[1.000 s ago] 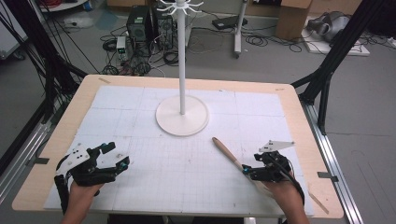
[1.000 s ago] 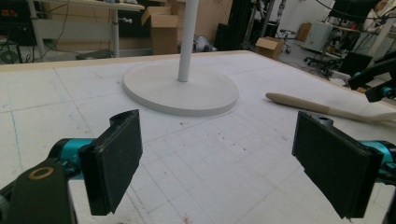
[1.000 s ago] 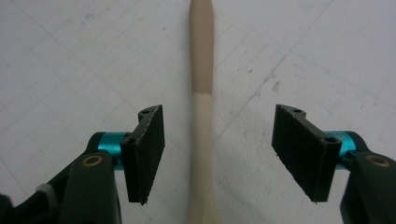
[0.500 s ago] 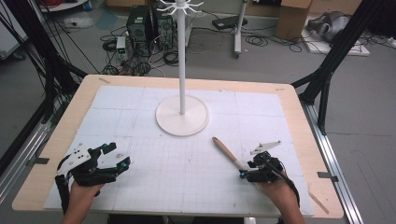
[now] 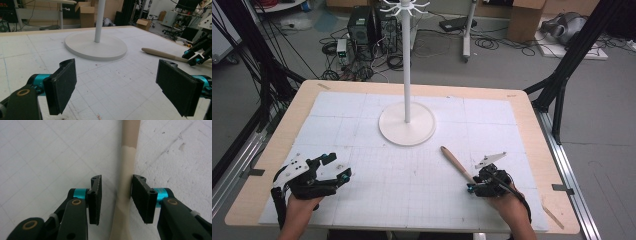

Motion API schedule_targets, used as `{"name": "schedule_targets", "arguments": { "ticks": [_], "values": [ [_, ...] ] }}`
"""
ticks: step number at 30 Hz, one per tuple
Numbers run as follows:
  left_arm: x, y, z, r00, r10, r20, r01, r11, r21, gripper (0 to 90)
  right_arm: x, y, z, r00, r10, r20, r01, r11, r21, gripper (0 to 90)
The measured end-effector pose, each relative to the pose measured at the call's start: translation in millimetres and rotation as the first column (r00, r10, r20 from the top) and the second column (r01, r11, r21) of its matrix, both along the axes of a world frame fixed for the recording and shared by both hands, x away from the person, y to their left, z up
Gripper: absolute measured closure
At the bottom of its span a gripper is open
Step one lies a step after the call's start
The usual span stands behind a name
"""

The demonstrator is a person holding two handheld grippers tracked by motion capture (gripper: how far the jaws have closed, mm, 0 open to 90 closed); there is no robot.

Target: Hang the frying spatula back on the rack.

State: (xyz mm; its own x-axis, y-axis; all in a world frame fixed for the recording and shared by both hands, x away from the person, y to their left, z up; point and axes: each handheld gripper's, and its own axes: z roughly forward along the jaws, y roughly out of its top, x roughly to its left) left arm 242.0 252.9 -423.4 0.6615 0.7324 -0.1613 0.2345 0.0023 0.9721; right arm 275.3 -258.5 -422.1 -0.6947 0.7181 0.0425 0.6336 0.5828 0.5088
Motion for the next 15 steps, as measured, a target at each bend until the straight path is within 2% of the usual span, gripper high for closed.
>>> {"name": "schedule_targets", "arguments": {
  "ticks": [9, 15],
  "values": [
    [0.4, 0.1, -0.4, 1.0000, 0.002, -0.003, -0.002, 1.0000, -0.003, 17.3, -0.5, 0.7, -0.3, 1.0000, 0.004, 0.004, -0.004, 1.0000, -0.002, 62.6],
    [0.6, 0.2, -0.6, 1.0000, 0.002, -0.004, -0.002, 1.0000, -0.002, 17.4, -1.7, 3.5, 0.2, 0.9999, 0.005, 0.015, -0.005, 0.9996, -0.028, 64.1]
  ]
}}
